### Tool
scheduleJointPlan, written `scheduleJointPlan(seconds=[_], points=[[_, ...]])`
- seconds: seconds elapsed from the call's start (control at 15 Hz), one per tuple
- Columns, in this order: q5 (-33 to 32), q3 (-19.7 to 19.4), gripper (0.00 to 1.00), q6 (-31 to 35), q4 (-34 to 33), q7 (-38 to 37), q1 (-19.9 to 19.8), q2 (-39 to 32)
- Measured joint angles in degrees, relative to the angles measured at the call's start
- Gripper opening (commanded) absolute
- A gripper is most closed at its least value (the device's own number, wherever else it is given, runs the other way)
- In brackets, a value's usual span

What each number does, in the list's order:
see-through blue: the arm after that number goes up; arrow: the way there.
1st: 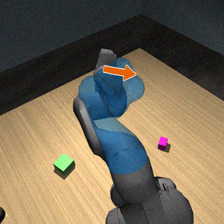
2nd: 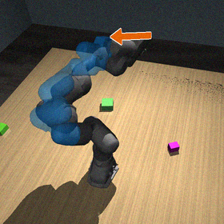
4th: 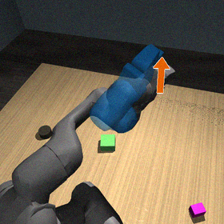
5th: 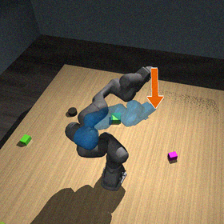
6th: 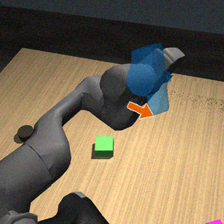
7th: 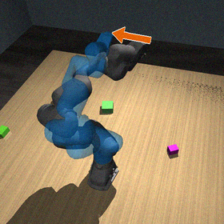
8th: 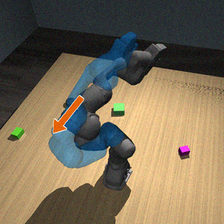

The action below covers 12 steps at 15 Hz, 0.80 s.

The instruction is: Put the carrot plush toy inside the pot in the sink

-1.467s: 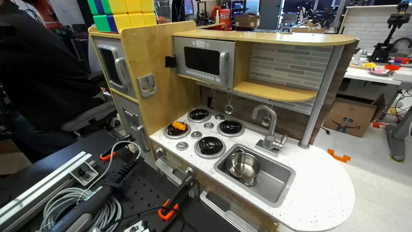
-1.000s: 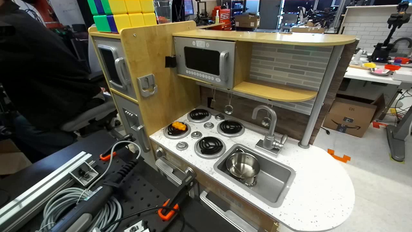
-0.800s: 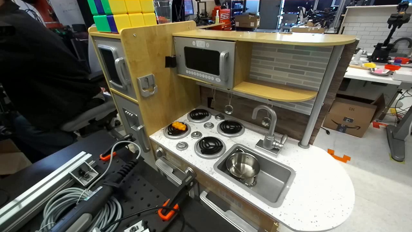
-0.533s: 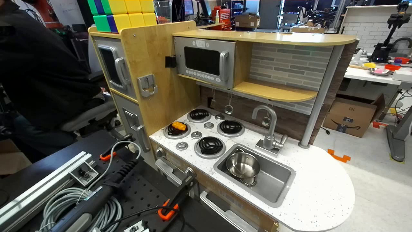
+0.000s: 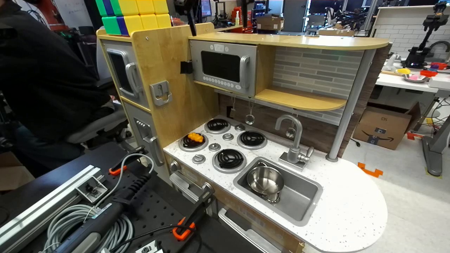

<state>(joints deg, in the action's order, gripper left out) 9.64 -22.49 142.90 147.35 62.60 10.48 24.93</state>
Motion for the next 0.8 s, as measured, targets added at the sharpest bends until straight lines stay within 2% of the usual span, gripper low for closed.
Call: scheduleJointPlan(seconds=[0.13,0.8], points=[[4.03,-0.15,1.00,-2.26,-0.72,2.85,1.40,-1.52],[4.03,1.85,1.00,-2.37,-0.57,2.75,-0.57,-2.18]])
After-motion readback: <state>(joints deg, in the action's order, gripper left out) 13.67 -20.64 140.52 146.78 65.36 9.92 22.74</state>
